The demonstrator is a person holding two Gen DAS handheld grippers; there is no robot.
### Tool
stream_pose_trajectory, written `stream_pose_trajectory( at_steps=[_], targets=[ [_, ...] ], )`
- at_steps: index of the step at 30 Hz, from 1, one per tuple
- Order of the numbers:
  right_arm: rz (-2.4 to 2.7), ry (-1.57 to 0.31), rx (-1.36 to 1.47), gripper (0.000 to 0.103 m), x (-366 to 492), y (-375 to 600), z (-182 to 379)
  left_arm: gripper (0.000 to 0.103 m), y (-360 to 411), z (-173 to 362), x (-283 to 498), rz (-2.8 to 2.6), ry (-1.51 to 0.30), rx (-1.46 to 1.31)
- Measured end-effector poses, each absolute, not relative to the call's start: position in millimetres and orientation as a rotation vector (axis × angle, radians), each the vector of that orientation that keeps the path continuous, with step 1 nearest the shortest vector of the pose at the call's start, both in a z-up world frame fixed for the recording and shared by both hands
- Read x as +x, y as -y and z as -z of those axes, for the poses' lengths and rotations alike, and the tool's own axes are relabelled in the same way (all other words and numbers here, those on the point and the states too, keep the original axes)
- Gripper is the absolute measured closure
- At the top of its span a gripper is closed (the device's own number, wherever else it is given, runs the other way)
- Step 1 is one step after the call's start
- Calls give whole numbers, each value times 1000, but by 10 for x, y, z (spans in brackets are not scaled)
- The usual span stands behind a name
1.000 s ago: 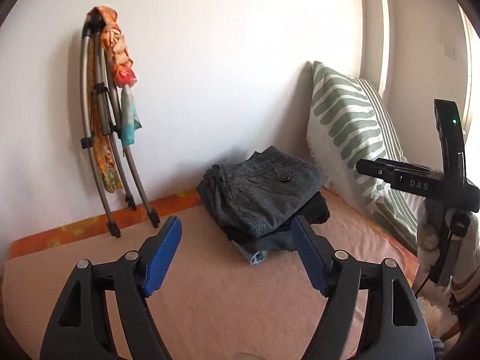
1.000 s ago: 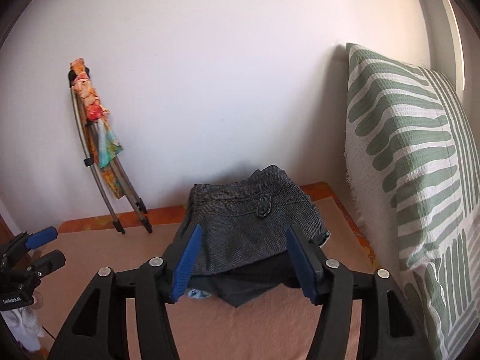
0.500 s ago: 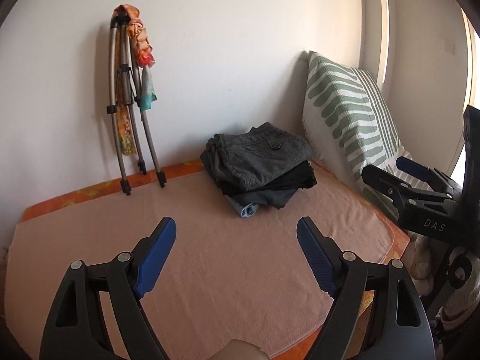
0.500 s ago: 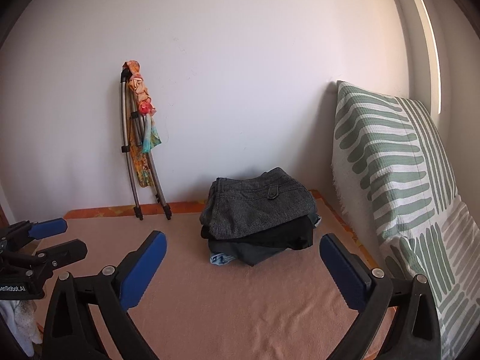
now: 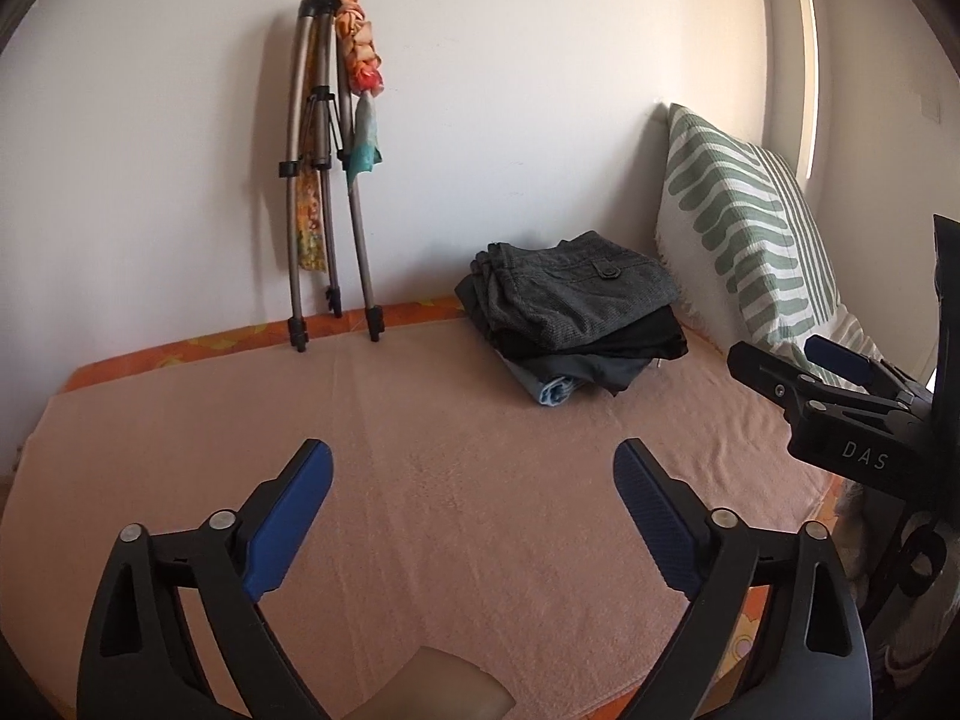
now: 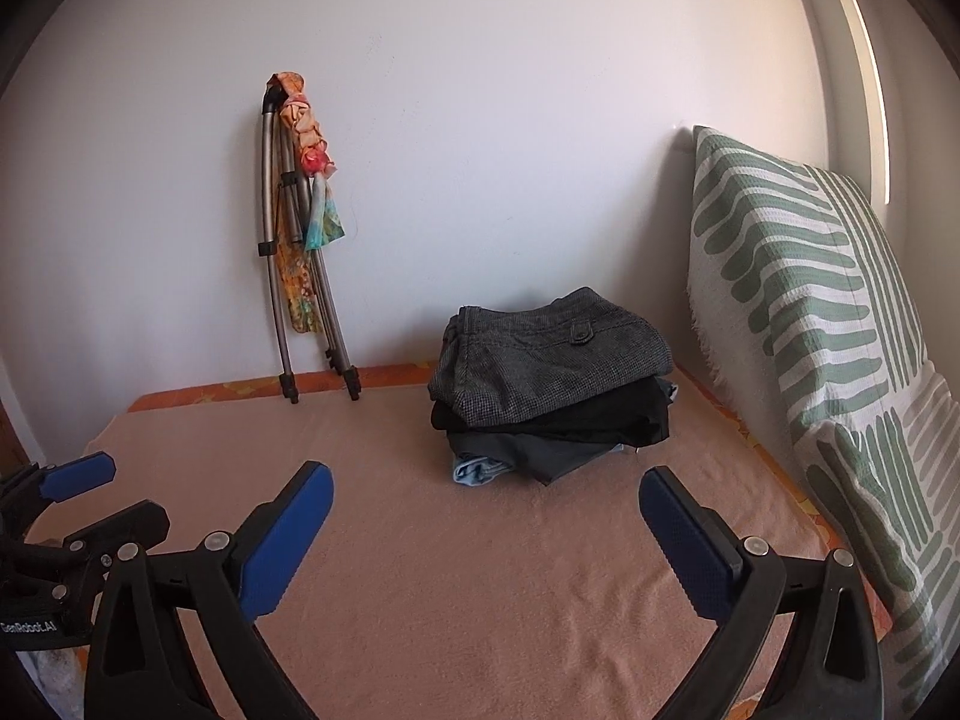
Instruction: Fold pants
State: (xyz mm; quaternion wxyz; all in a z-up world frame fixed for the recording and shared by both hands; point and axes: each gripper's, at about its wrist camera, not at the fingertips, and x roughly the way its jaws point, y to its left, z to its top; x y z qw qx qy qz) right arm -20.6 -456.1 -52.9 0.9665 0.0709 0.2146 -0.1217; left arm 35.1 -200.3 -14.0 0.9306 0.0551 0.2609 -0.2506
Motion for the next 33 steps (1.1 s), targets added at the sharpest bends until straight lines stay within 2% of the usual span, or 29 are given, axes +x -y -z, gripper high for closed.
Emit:
stream_pose_trajectory(
  at_steps=[13, 33],
  targets=[
    [268, -482, 168, 0, 68, 4623, 877, 1, 1936, 510, 569, 491, -625, 120],
    [282, -489, 182, 0, 58, 4678, 893, 1, 1881, 469, 546, 506, -627, 101]
  ],
)
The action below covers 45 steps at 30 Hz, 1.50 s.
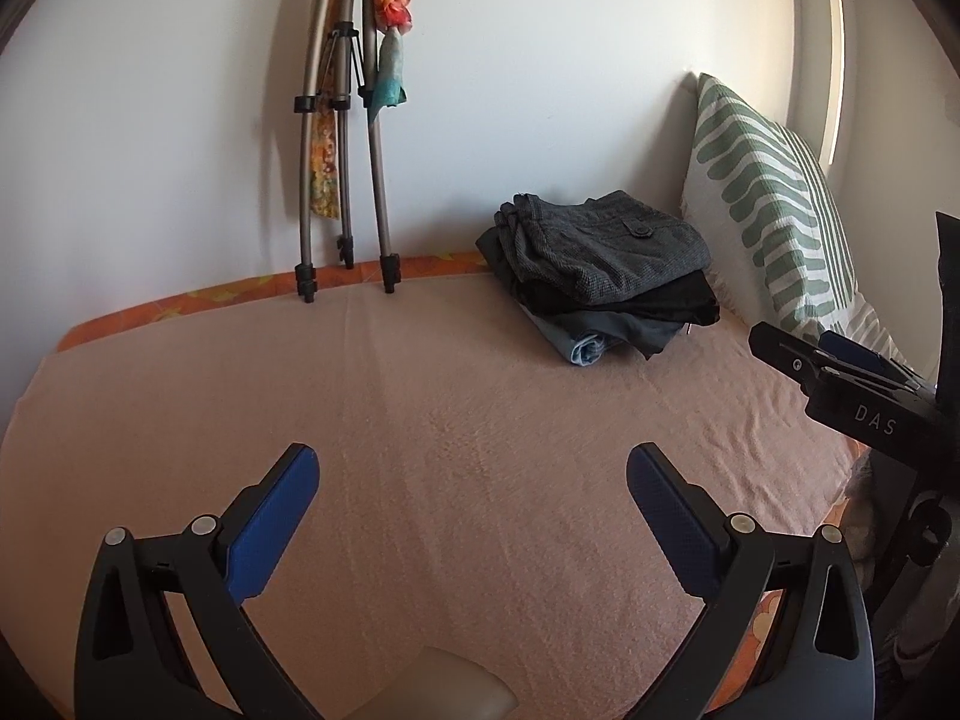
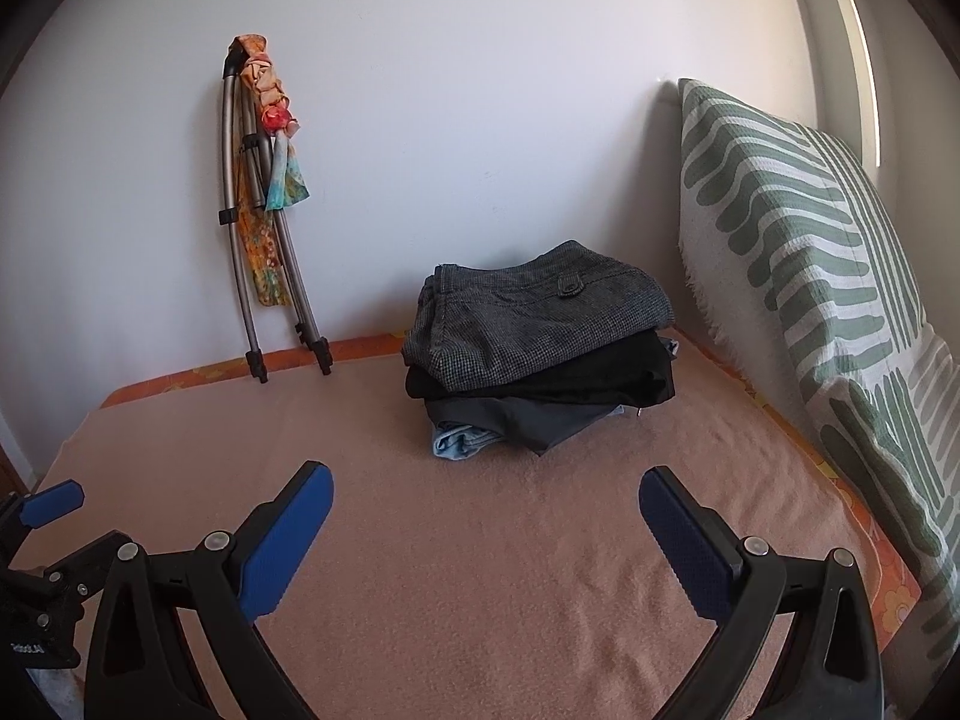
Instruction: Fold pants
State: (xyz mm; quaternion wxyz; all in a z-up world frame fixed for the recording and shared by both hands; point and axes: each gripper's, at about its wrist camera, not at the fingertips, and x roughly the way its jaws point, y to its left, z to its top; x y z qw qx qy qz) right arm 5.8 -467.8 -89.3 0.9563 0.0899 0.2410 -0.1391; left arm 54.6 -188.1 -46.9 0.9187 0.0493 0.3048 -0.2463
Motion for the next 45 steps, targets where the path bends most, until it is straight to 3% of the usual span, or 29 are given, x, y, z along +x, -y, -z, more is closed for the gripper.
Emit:
stream_pose_trajectory(
  at_steps=[45],
  targets=[
    [289, -502, 182, 0, 76, 4683, 920, 1, 1899, 434, 498, 527, -611, 86]
  ],
)
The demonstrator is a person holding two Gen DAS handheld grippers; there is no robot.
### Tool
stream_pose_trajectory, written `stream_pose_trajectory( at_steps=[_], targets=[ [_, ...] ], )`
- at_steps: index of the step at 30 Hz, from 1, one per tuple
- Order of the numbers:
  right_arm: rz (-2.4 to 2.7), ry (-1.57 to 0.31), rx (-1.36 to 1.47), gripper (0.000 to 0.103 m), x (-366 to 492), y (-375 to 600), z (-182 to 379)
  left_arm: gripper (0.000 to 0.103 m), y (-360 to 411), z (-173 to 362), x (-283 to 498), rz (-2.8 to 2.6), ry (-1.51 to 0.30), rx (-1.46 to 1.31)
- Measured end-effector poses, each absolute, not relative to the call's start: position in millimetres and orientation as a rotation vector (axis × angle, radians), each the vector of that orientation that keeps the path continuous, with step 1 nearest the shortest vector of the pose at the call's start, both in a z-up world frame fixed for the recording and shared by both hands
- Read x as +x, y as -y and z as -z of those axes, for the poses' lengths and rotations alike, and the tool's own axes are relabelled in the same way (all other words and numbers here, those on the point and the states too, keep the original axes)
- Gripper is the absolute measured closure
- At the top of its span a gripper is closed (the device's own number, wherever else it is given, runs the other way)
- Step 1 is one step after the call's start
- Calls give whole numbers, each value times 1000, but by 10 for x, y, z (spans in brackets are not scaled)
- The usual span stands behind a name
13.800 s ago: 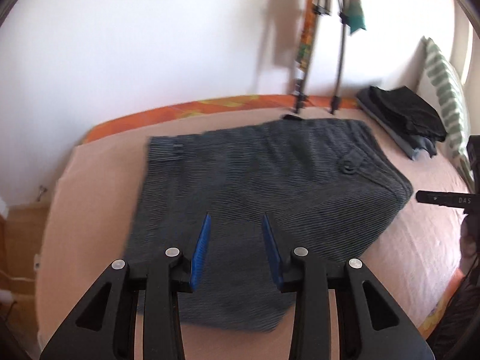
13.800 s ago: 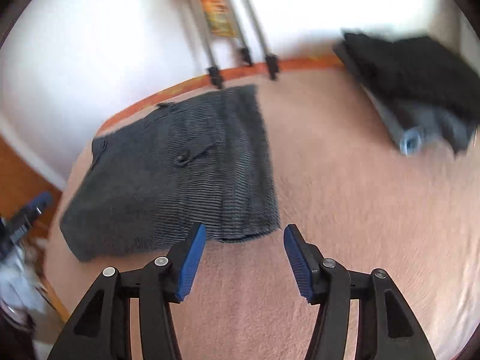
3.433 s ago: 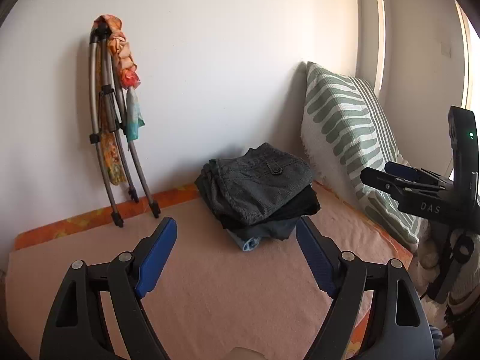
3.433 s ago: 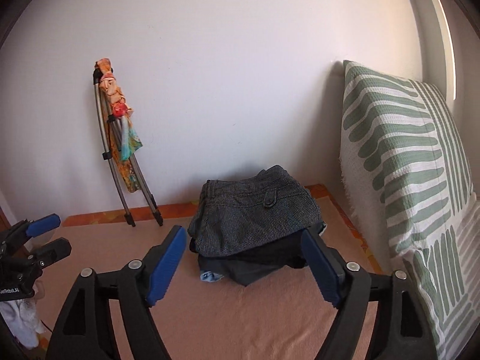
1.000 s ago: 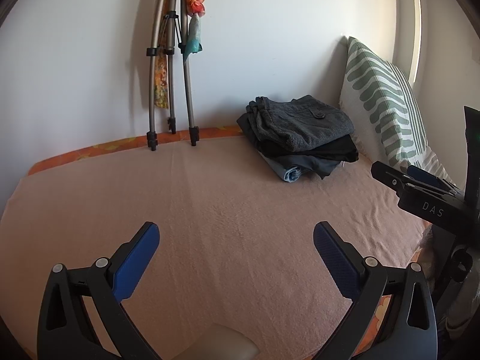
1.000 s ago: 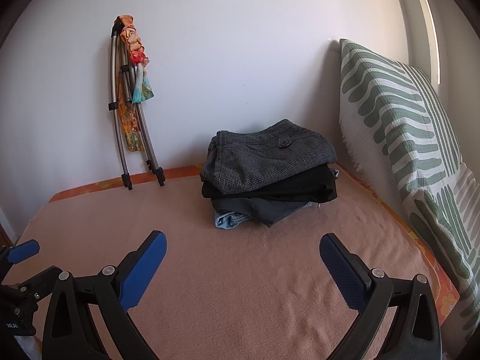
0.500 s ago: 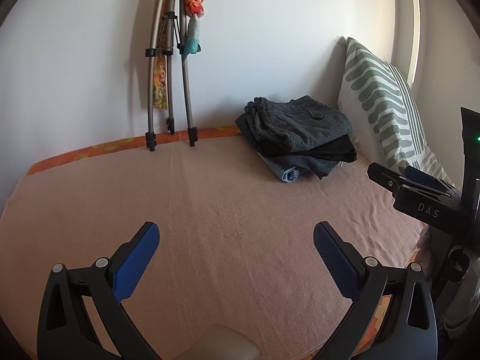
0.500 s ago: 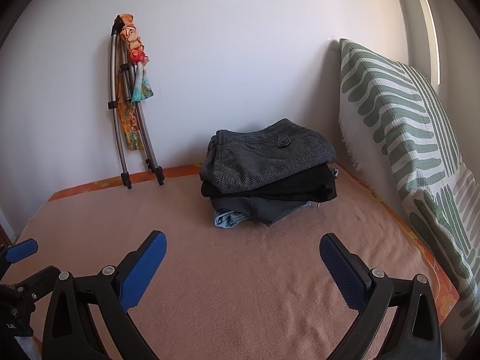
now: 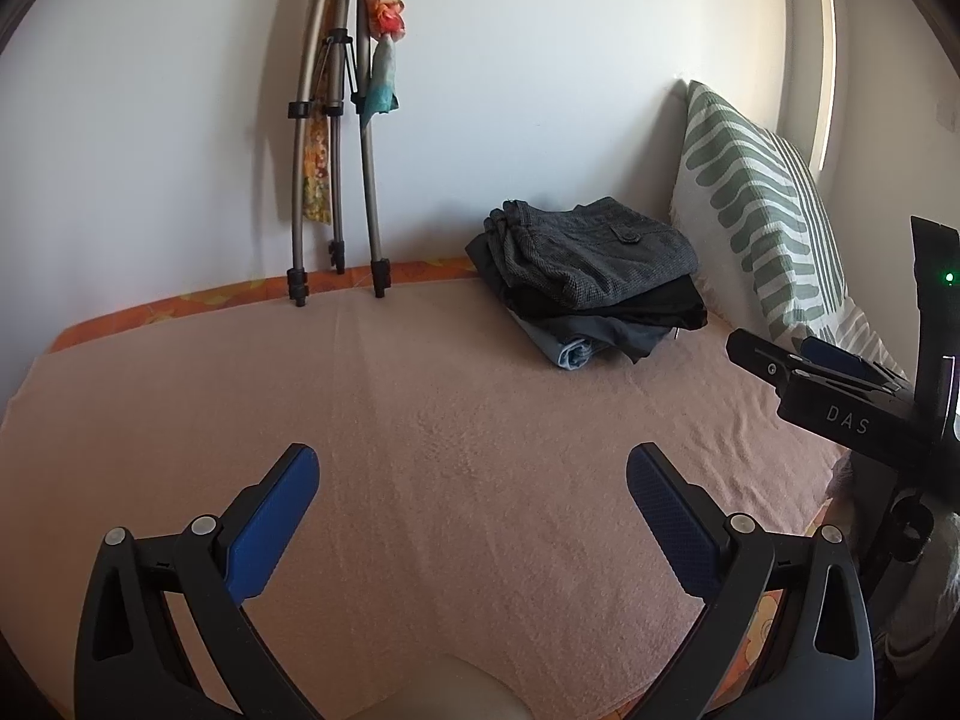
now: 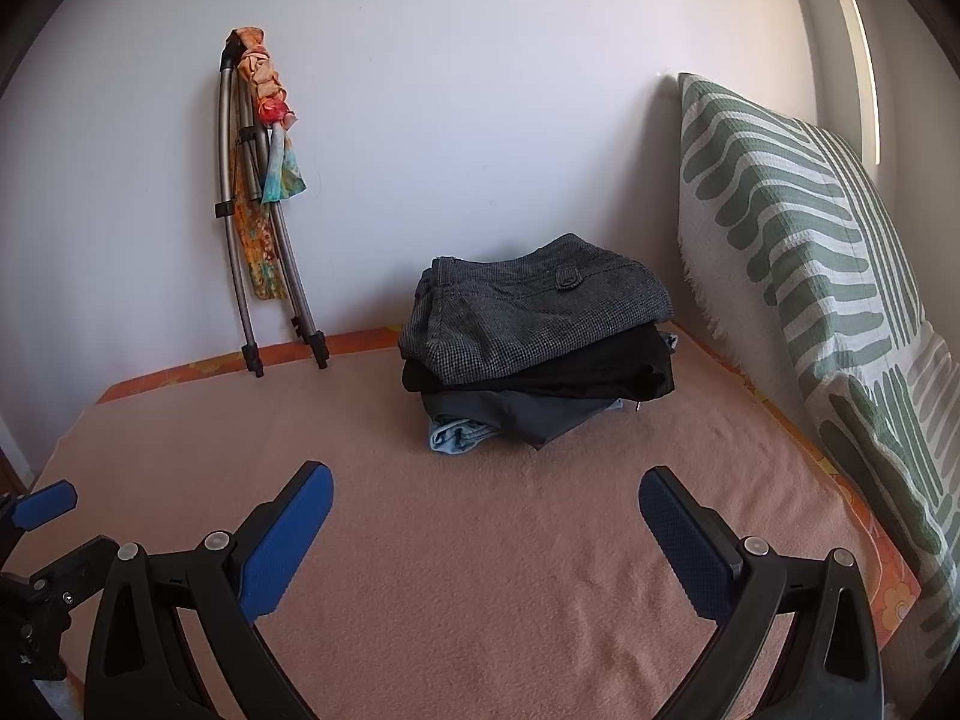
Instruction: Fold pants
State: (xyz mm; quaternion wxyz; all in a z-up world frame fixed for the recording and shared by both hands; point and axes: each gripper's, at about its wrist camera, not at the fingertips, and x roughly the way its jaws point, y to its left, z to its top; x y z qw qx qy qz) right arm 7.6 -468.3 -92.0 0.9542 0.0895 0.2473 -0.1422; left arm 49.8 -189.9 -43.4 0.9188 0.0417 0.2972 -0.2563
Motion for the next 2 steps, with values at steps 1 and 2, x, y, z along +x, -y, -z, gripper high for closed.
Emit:
stream_pose_trajectory(
  at_steps=[1, 2],
  targets=[
    [289, -503, 182, 0, 80, 4685, 919, 1, 1901, 432, 502, 532, -613, 85],
    [288, -503, 182, 0, 81, 4684, 920, 1, 1905, 433, 507, 533, -616, 86]
  ],
)
